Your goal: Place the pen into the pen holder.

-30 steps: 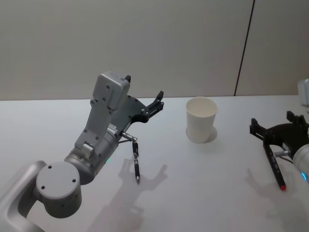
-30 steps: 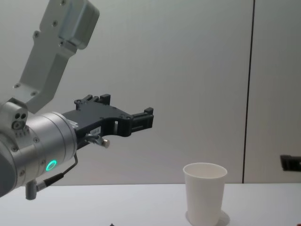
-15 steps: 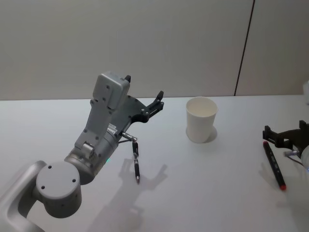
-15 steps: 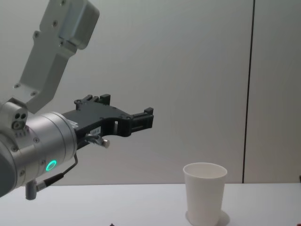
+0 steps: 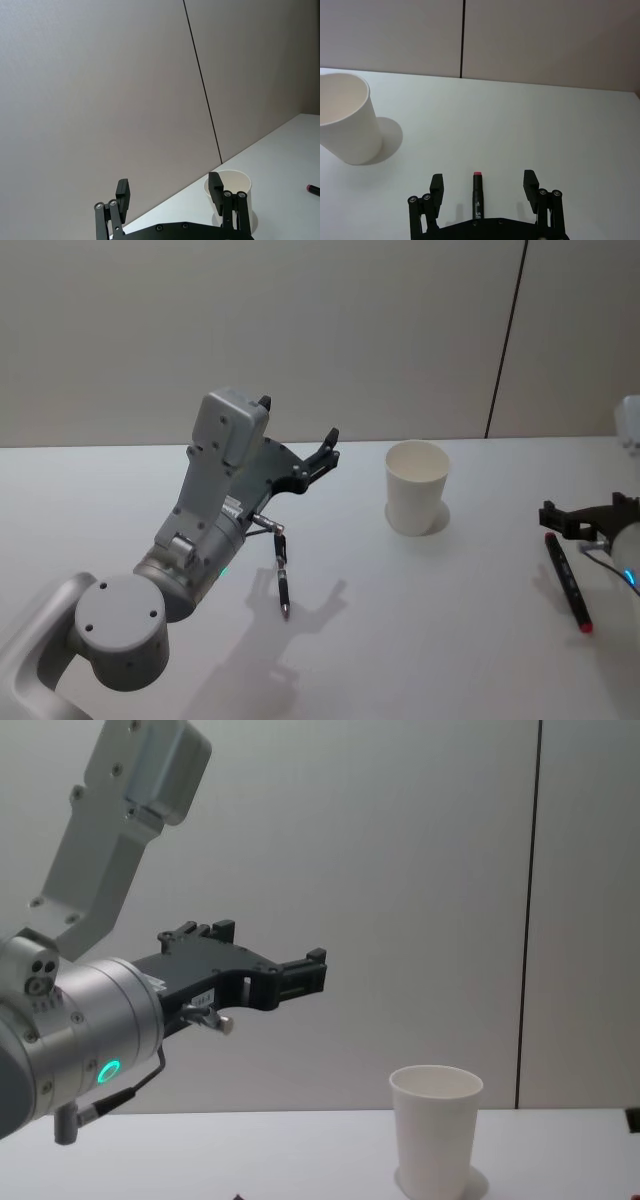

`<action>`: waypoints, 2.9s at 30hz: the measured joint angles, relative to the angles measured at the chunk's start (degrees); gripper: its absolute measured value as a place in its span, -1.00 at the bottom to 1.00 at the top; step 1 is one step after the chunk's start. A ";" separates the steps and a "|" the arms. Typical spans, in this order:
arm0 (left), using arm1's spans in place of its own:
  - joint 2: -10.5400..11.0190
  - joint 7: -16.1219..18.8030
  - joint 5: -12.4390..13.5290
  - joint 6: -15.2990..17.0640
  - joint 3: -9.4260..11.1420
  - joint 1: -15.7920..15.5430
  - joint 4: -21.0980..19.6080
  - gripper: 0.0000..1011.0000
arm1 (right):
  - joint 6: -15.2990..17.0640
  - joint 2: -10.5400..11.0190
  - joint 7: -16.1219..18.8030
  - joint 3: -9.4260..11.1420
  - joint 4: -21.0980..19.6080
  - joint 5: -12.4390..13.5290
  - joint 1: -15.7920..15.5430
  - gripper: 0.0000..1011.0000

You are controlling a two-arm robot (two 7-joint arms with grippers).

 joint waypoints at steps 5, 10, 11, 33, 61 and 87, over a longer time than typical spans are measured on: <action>0.00 0.00 0.00 0.00 0.00 0.00 0.00 0.99 | 2.22 -1.22 -0.66 -0.30 1.03 0.03 1.52 0.98; 0.00 0.00 0.00 0.00 0.00 0.00 0.00 0.99 | 4.69 -2.39 -1.60 -0.49 1.73 0.37 2.72 0.98; 0.00 0.00 0.00 0.00 0.00 0.00 0.00 0.99 | 4.99 -2.59 -1.73 -0.50 1.84 0.42 2.92 0.98; 0.00 0.00 0.00 0.00 0.00 0.00 0.00 0.99 | 8.97 -5.50 -4.43 0.10 7.49 0.19 6.63 0.98; 0.00 0.00 0.00 0.00 0.00 0.00 0.00 0.99 | 5.63 -6.19 2.93 1.43 17.55 -1.55 11.39 0.98; 0.00 0.00 0.00 0.00 0.00 0.00 0.00 0.99 | 4.46 -5.53 6.81 2.61 23.10 -3.97 12.86 0.98</action>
